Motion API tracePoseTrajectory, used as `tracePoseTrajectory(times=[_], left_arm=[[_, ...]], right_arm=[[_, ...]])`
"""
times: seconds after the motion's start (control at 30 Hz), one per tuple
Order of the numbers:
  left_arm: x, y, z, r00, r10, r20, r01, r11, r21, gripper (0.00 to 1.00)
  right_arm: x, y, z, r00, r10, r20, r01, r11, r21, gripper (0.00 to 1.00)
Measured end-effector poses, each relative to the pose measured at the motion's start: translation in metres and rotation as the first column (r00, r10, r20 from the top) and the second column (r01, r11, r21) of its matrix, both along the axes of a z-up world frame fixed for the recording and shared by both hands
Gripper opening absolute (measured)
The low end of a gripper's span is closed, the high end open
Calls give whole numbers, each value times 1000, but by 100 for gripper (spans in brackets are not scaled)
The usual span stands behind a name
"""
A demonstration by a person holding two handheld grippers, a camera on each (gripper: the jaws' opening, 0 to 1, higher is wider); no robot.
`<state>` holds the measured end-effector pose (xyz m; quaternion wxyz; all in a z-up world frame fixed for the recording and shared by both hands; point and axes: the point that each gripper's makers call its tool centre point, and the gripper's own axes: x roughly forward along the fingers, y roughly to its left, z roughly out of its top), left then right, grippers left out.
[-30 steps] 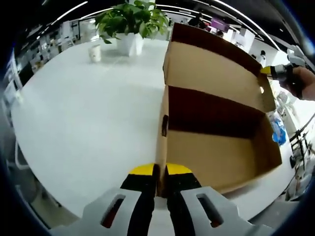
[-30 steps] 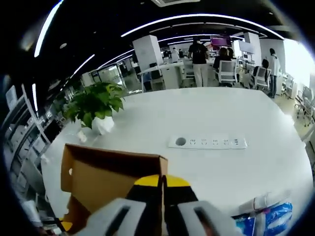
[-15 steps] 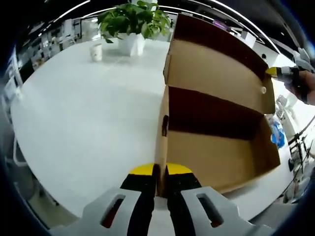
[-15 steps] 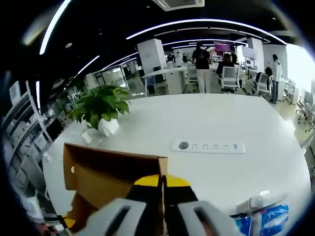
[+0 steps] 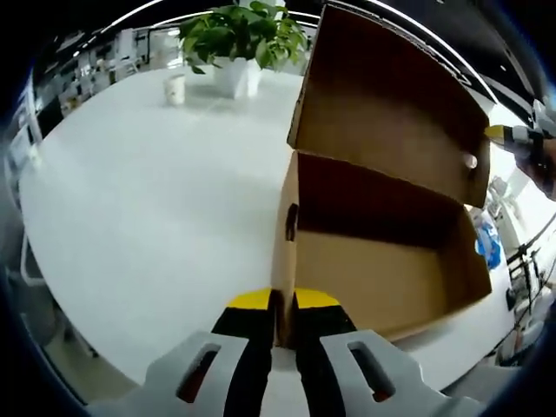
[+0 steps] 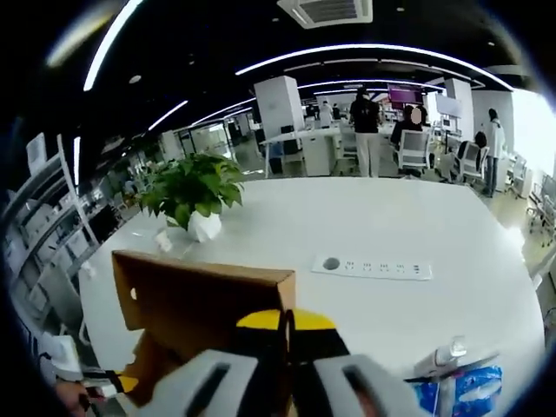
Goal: Operate the shoe box by opening the lid, removing the specified soft item, and placing it in the target area until the item is outside and the box remains undamaged.
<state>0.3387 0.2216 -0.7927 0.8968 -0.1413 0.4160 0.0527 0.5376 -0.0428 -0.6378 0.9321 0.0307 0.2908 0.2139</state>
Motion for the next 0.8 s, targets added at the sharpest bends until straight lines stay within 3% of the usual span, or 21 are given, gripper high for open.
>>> tracePoseTrajectory(times=[0.23,0.43,0.8], left_arm=[[1,0,0,1000,3,3,-3,1000,-6,5],[5,2,-4,999,47,26,-45,996,-76,7],[8,3,-7,998,51,30,-49,996,-79,7]], right_arm=[[-12,-1,3,1000,14,15,-14,1000,0,0],[-22,5,6,998,51,44,-50,998,-21,0],[-39,1,5,998,31,57,-31,999,-8,0]])
